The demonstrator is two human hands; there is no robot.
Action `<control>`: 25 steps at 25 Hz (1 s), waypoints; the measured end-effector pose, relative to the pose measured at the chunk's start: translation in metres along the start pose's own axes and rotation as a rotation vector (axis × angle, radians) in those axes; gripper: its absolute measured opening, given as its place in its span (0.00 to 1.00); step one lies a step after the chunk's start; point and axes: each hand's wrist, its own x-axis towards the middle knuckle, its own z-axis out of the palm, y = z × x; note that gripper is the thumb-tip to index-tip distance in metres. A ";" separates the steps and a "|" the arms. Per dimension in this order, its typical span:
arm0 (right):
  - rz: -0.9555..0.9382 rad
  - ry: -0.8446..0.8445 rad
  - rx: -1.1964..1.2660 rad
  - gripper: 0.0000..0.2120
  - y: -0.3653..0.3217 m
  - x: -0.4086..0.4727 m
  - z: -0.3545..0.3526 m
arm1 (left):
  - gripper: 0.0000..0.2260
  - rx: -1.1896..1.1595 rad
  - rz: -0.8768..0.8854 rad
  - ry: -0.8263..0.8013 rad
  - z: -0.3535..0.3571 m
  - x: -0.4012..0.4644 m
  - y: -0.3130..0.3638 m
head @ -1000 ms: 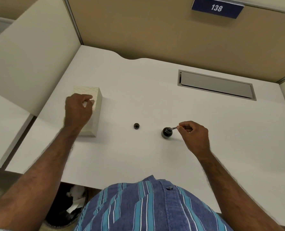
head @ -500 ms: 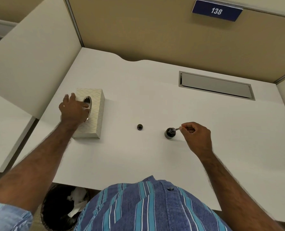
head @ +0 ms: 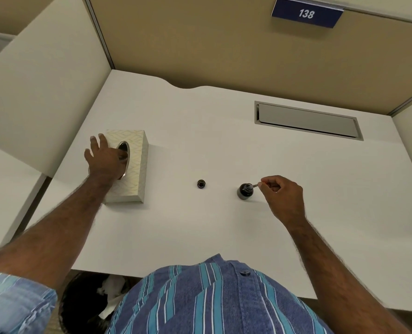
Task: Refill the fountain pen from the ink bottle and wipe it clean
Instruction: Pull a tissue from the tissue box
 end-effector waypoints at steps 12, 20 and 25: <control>-0.012 0.005 0.010 0.04 0.002 0.001 0.003 | 0.08 -0.027 -0.010 0.052 0.019 0.017 -0.007; -0.010 0.006 0.013 0.03 0.002 0.001 0.002 | 0.13 -0.015 0.020 0.104 0.015 0.015 -0.004; -0.017 0.019 0.015 0.03 0.002 0.002 0.000 | 0.08 -0.055 0.117 0.169 0.018 0.013 -0.010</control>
